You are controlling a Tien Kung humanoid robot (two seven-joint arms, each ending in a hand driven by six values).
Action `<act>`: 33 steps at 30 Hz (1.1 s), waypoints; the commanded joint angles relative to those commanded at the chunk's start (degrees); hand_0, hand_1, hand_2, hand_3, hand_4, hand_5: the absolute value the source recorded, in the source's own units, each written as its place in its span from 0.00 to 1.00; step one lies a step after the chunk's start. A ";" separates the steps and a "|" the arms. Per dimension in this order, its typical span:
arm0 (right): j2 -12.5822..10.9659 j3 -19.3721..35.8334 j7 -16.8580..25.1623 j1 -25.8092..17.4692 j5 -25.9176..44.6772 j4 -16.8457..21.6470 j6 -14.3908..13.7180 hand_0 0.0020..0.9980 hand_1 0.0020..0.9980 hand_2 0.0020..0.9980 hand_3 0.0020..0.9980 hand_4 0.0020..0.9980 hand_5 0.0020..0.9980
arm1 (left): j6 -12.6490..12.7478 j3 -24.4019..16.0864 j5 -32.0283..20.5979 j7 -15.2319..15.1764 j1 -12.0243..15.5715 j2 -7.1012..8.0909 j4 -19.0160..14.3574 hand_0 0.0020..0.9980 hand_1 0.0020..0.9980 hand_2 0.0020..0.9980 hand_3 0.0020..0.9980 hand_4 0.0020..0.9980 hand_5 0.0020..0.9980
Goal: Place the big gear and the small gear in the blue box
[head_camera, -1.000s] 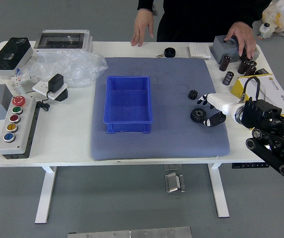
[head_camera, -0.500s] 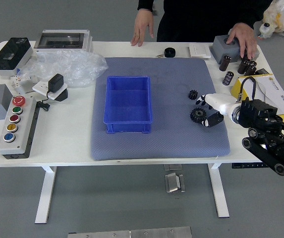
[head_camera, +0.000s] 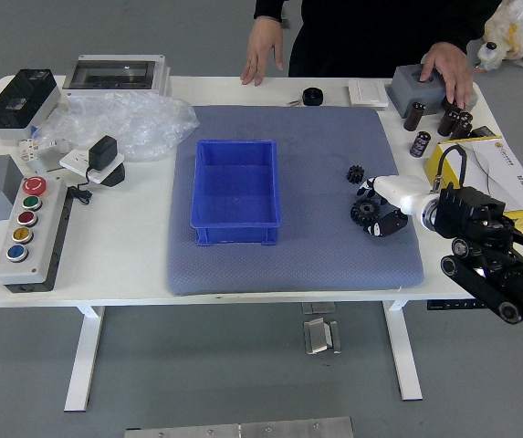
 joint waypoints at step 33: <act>-0.13 -0.77 0.83 -0.01 -1.75 -0.45 -4.12 0.56 0.43 0.51 0.63 0.67 0.16 | -0.05 0.03 0.37 -0.03 -0.04 0.05 0.00 0.92 0.90 0.90 0.89 0.82 0.35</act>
